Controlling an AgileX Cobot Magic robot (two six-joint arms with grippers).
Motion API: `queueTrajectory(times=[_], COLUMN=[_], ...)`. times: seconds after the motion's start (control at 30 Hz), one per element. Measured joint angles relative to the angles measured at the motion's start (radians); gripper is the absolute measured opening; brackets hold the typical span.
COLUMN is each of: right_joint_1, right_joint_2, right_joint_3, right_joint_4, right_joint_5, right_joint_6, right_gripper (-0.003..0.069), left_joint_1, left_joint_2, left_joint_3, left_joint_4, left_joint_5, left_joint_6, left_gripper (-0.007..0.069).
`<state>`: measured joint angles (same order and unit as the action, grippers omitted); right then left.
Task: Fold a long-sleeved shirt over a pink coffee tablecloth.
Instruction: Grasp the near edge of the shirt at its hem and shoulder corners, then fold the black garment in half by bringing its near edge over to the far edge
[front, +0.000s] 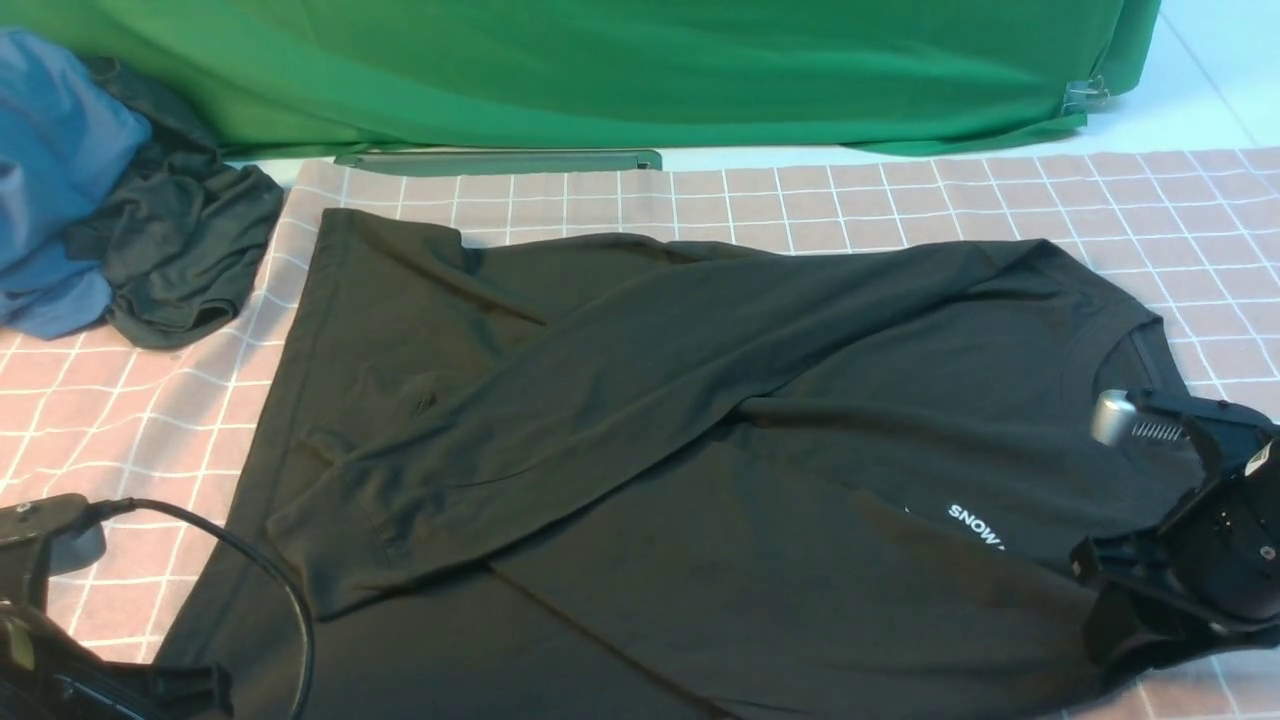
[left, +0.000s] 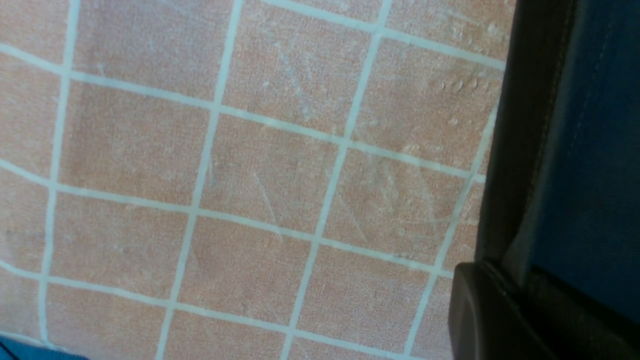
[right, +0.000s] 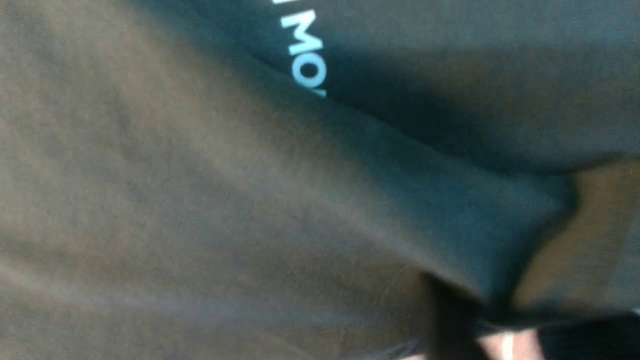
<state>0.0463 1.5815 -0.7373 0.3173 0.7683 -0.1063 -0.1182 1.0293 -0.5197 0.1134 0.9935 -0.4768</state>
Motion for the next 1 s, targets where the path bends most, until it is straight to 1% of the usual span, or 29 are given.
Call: queueTrajectory(times=[0.03,0.07,0.1,0.13,0.27,0.37,0.47,0.87,1.0], right_joint_1=[0.0,0.0,0.0,0.0,0.0,0.0,0.0,0.0,0.0], right_joint_2=[0.0,-0.004,-0.012,-0.022,-0.074,-0.13,-0.177,-0.211,-0.211], right_joint_3=[0.0,0.0,0.0,0.0,0.0,0.0,-0.001,-0.003,-0.048], right_joint_4=[0.0,0.0,-0.008,-0.017,-0.088,-0.165,-0.206,-0.221,-0.23], right_joint_5=[-0.001,-0.001,0.007,0.015,0.075,0.124,0.147,0.166,0.193], right_joint_6=[-0.004,-0.015,-0.023,-0.023,-0.011,0.013,0.025,0.026,0.026], right_gripper=[0.0201,0.0111,0.0079,0.007,0.0068,0.0068,0.0068,0.0067,0.0067], left_joint_1=[0.0,0.0,0.0,0.0,0.0,0.0,0.0,0.0,0.0], left_joint_2=[0.0,0.0,0.0,0.0,0.0,0.0,-0.001,-0.001,-0.001], left_joint_3=[0.0,0.0,0.0,0.0,0.0,0.0,0.0,-0.005,-0.084], left_joint_4=[-0.001,-0.002,-0.002,-0.003,-0.009,-0.009,-0.001,-0.006,0.0], left_joint_5=[0.0,0.0,0.0,0.0,0.001,0.008,0.018,0.016,0.009], left_joint_6=[0.0,0.0,0.0,0.0,0.001,0.004,0.009,0.022,-0.009], left_gripper=[0.003,0.003,0.003,0.003,0.003,0.003,0.003,0.003,0.003])
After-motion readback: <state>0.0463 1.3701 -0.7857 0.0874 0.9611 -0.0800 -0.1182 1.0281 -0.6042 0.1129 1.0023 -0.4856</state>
